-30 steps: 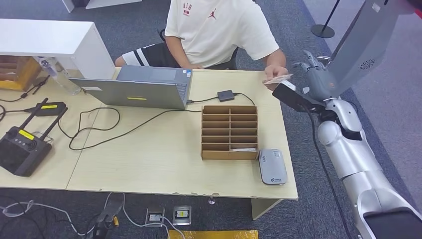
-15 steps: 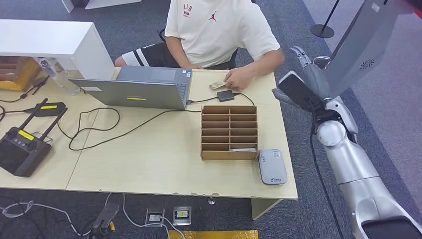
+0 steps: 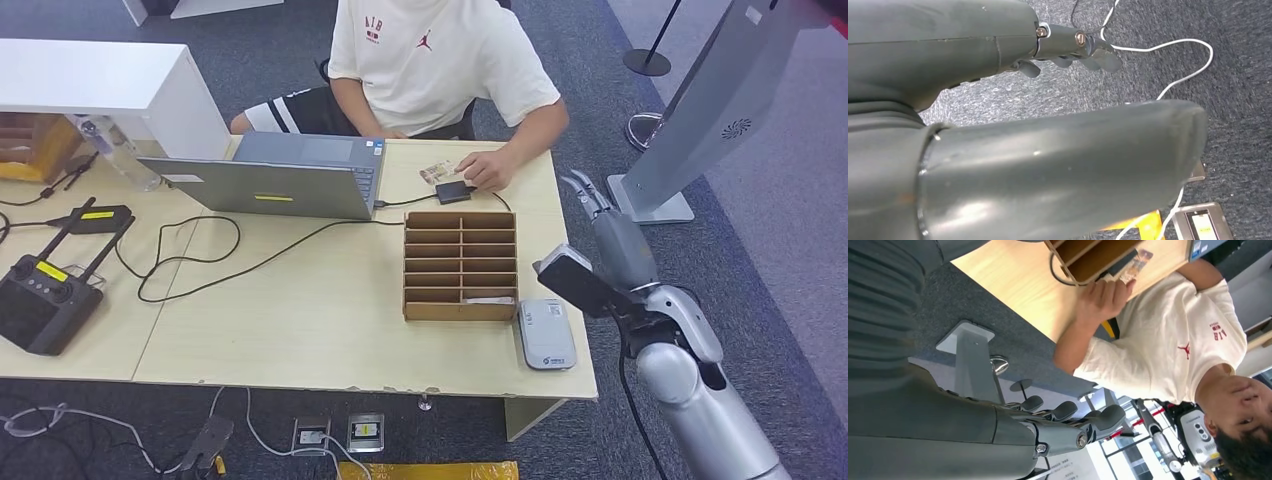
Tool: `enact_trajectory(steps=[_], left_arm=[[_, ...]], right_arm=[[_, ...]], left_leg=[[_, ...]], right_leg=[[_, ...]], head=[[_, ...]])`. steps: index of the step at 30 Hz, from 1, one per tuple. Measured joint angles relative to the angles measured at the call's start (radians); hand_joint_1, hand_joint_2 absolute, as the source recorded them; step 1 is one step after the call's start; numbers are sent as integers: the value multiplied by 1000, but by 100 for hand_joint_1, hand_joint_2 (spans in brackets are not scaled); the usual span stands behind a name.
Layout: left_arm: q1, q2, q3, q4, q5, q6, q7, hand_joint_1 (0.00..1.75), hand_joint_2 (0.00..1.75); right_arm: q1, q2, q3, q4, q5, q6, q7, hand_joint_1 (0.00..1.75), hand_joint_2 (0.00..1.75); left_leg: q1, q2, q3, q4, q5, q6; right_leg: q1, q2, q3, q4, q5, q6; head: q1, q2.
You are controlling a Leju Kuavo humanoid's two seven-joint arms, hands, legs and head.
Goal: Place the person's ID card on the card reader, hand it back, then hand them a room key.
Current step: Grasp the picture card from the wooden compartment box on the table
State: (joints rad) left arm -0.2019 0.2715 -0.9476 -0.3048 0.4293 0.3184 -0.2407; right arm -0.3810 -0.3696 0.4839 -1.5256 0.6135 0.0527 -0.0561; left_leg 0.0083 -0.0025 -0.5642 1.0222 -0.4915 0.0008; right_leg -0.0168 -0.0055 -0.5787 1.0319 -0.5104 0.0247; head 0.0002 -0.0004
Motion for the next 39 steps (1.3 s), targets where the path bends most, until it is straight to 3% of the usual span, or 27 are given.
enact_trajectory(steps=[5,13,24,39], left_arm=[[-1,0,0,0,-5,-2,4,0,0],[-4,-3,0,1,-6,-3,16,0,0],[-17,-12,0,2,-14,-11,36,0,0],[-24,-19,0,2,-32,-12,49,0,0]], right_arm=[[85,-27,19,-43,36,-64,-11,0,175],[141,-72,54,-65,73,-77,36,0,175],[146,-118,109,-67,138,-12,98,0,175],[101,-119,160,-47,202,54,105,0,175]], left_leg=[[0,0,0,0,0,0],[0,0,0,0,0,0],[0,0,0,0,0,0],[0,0,0,0,0,0]], right_leg=[[0,0,0,0,0,0],[0,0,0,0,0,0],[0,0,0,0,0,0],[0,0,0,0,0,0]], head=[[0,0],[0,0],[0,0],[0,0]])
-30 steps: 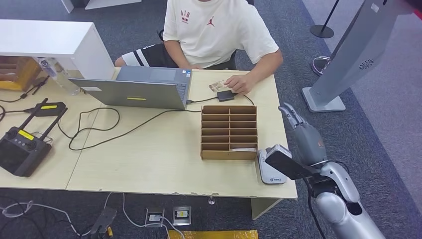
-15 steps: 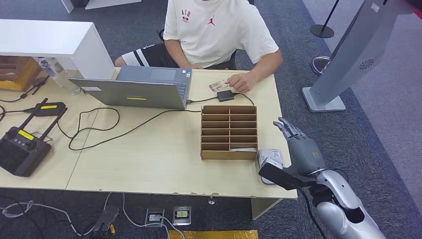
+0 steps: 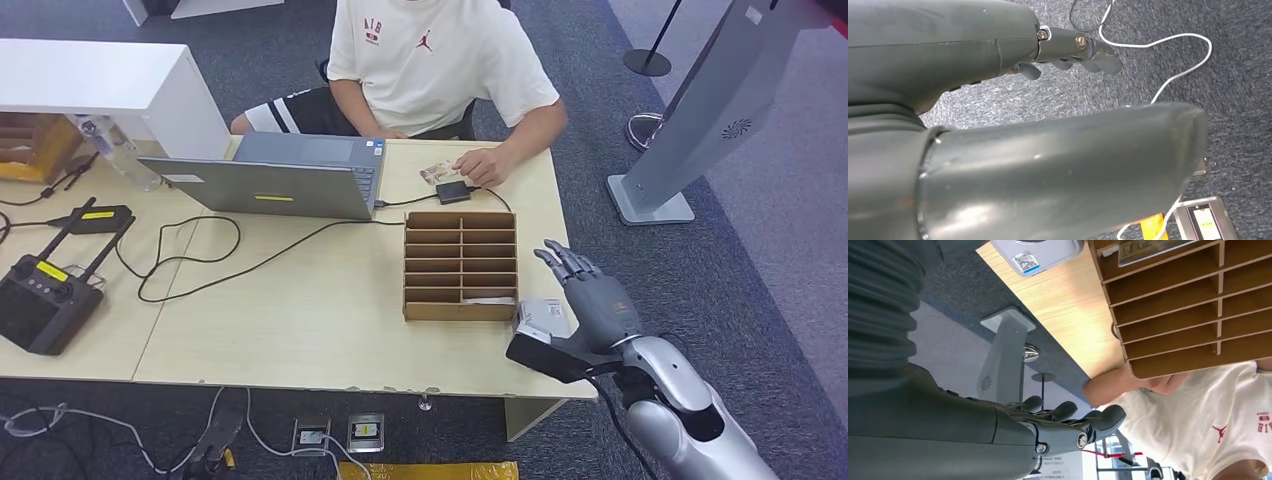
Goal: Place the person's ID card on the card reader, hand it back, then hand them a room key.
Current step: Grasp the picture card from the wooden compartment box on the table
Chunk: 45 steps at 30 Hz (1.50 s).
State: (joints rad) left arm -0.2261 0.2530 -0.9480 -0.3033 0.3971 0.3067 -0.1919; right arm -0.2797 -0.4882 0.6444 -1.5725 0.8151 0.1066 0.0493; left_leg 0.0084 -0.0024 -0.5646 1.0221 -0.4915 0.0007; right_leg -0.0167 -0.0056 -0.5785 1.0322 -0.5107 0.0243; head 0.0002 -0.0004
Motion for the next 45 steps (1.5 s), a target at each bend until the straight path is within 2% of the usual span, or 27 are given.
enact_trajectory(steps=[45], left_arm=[[-11,-10,0,0,-39,-14,6,0,0]], right_arm=[[-94,152,63,252,-17,-44,-111,0,175]], left_leg=[[0,0,0,0,0,0]], right_leg=[[0,0,0,0,0,0]], head=[[0,0]])
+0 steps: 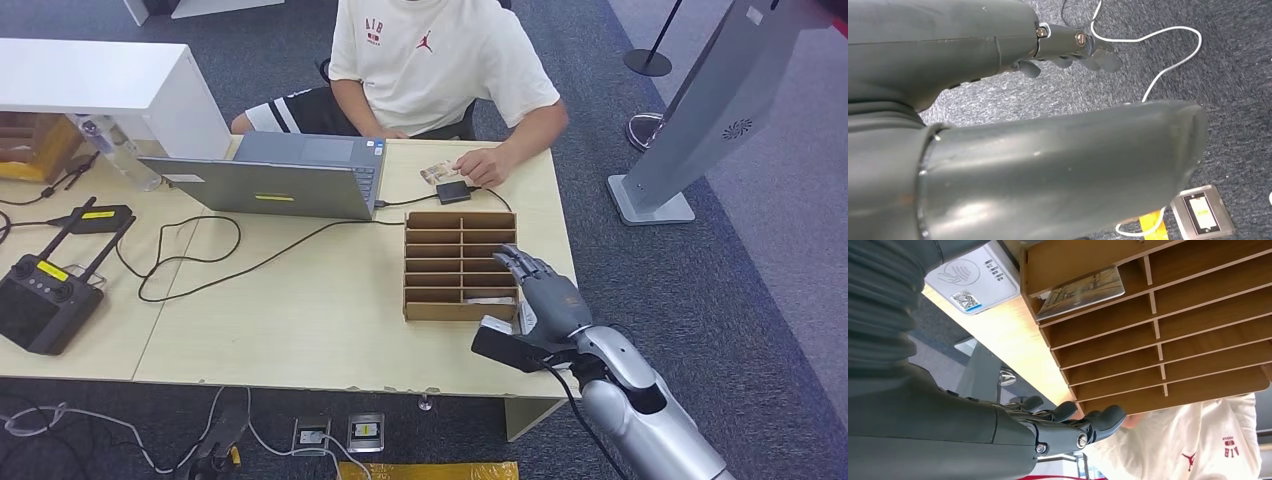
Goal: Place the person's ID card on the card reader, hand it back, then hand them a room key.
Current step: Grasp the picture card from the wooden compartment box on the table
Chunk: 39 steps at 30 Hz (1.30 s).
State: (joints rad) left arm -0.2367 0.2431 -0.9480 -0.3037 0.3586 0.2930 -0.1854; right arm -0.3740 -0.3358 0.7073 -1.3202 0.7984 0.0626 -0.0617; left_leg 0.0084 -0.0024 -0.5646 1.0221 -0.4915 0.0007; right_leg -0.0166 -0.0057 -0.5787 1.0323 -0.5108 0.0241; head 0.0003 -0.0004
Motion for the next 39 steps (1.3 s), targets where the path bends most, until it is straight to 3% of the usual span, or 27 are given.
enact_trajectory(steps=[39], left_arm=[[-2,0,0,0,-15,-4,8,0,0]], right_arm=[[-10,37,4,73,41,8,0,0,175]], left_leg=[[0,0,0,0,0,0]], right_leg=[[0,0,0,0,0,0]], head=[[0,0]])
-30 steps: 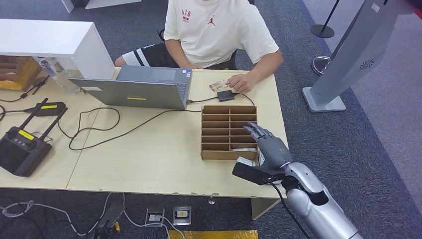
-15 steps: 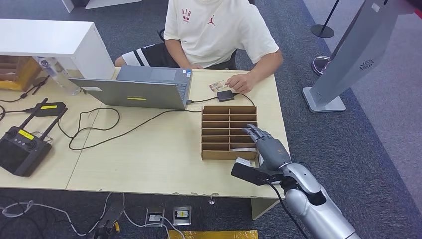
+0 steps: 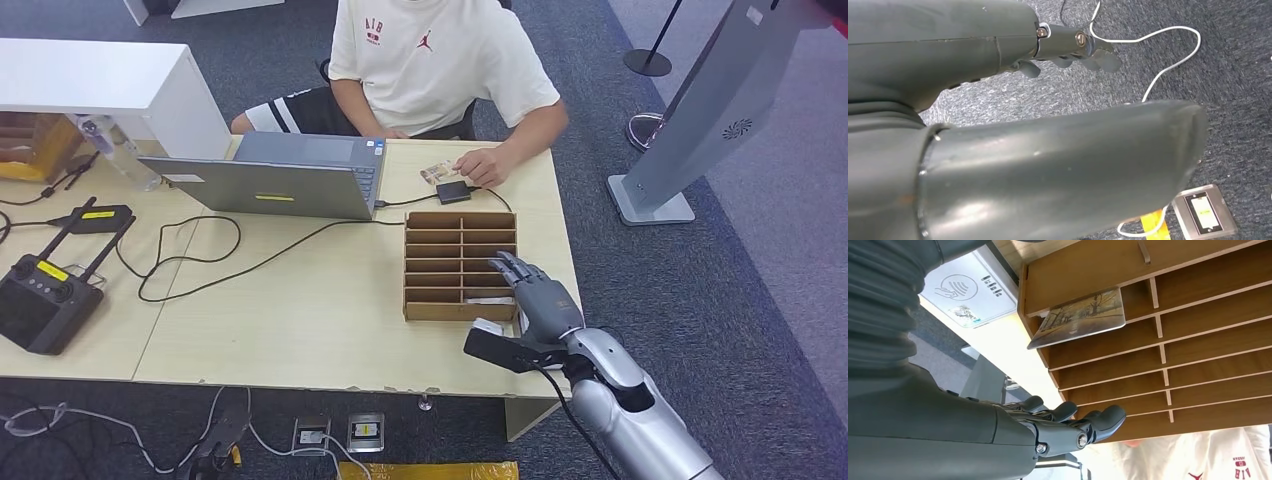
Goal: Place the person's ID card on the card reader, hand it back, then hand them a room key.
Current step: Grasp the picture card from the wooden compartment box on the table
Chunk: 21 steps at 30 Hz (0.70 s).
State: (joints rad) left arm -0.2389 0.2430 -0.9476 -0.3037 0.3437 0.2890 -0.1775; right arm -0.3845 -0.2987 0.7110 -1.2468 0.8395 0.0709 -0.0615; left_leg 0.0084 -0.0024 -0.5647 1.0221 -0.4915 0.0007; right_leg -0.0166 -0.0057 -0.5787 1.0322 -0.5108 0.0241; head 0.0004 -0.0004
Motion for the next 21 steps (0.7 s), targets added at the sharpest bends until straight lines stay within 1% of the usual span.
enact_trajectory(steps=[2,3,4,6,7,8,9,10,21], left_arm=[[0,0,0,0,-1,0,0,0,0],[0,0,0,0,-2,-1,0,0,0],[0,0,0,0,-4,-1,1,0,0],[0,0,0,0,-8,-2,1,0,0],[0,0,0,0,-9,-3,2,0,0],[0,0,0,0,-11,-3,2,0,0],[1,0,0,0,-13,-3,2,0,0],[1,0,0,0,-15,-3,3,0,0],[0,1,0,0,-26,-10,12,0,0]], right_arm=[[-2,1,2,4,2,1,1,0,175],[-2,2,3,7,3,2,2,8,175],[-2,3,3,9,3,3,3,33,175],[-2,4,4,12,3,7,5,112,175],[-2,4,4,13,3,10,6,148,175],[-2,4,4,13,2,13,8,167,175],[-2,5,4,14,1,17,10,173,175],[-2,5,4,14,-1,21,12,175,175],[-6,5,4,14,-21,52,27,175,175]], left_leg=[[0,0,0,0,0,0],[0,0,0,0,0,0],[0,0,0,0,0,0],[0,0,0,0,0,0],[0,0,0,0,0,0],[0,0,0,0,0,0],[0,0,0,0,0,0],[0,0,0,0,0,0],[0,0,0,0,0,0]], right_leg=[[0,0,0,0,0,0],[0,0,0,0,0,0],[0,0,0,0,0,0],[0,0,0,0,0,0],[0,0,0,0,0,0],[0,0,0,0,0,0],[0,0,0,0,0,0],[0,0,0,0,0,0],[0,0,0,0,0,0]], head=[[0,0],[0,0],[0,0],[0,0],[0,0],[0,0],[0,0],[0,0],[0,0]])
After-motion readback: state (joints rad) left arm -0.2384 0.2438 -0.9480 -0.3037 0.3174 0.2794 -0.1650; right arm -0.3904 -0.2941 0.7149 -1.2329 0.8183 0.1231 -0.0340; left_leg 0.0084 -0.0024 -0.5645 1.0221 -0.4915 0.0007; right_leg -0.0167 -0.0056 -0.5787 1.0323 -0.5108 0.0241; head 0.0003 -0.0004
